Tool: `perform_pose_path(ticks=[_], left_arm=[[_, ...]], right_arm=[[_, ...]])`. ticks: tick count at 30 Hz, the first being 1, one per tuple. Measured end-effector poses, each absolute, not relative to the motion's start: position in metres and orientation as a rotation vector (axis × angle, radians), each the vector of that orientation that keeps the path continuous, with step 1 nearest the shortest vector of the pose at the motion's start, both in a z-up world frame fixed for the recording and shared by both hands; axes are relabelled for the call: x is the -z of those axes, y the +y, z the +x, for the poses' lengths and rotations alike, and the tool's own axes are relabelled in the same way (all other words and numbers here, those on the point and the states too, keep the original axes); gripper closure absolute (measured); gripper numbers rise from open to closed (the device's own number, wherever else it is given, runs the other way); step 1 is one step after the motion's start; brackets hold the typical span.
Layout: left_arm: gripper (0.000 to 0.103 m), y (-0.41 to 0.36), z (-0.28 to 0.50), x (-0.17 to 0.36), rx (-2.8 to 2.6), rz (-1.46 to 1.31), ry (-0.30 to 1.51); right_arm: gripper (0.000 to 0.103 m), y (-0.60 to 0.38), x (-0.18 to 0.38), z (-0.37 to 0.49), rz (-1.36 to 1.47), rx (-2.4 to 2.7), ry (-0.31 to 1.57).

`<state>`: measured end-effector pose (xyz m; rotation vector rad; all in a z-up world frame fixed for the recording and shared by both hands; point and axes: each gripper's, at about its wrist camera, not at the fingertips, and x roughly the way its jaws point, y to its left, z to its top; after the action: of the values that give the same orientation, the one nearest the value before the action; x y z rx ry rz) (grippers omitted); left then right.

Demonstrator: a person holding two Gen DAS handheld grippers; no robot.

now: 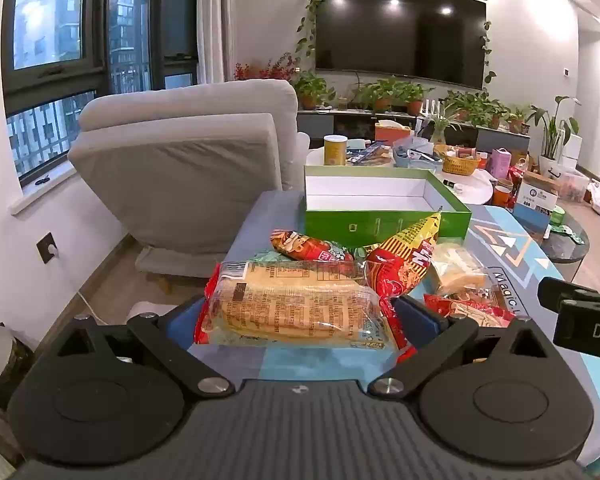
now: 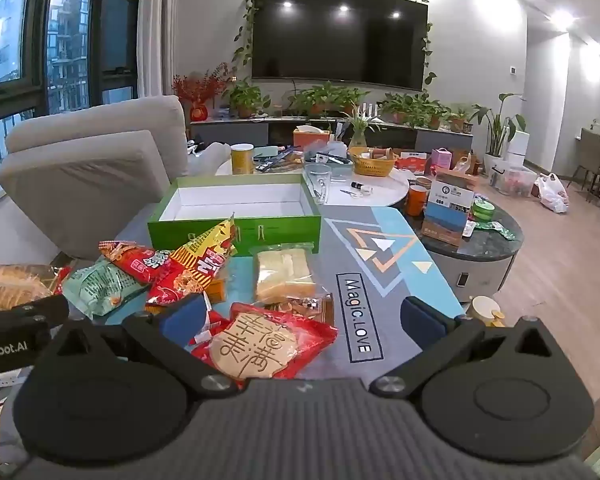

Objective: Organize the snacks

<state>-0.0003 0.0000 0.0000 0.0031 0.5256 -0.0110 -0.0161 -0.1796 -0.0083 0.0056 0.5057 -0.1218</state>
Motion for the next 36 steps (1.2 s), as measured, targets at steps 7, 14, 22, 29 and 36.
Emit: perform_pose_path(ticks=[7, 14, 22, 29, 36], left_arm=[[0.004, -0.0015, 0.0011, 0.0001, 0.014, 0.016, 0.527], [0.004, 0.001, -0.0039, -0.0023, 0.017, 0.004, 0.516], [0.004, 0.0032, -0.0055, -0.0033, 0.028, 0.004, 0.517], [0.004, 0.0008, -0.0045, -0.0038, 0.033, 0.011, 0.515], [0.004, 0.0009, -0.0035, -0.0035, 0.033, 0.01, 0.518]], right_arm=[[0.028, -0.1798, 0.0088, -0.016, -0.007, 0.131, 0.508], [0.028, -0.1765, 0.0077, -0.0177, -0.013, 0.129, 0.509], [0.028, -0.1795, 0.0104, -0.0171, -0.014, 0.13, 0.507], [0.028, -0.1791, 0.0097, -0.0161, -0.017, 0.13, 0.509], [0.028, -0.1785, 0.0091, -0.017, -0.022, 0.131, 0.51]])
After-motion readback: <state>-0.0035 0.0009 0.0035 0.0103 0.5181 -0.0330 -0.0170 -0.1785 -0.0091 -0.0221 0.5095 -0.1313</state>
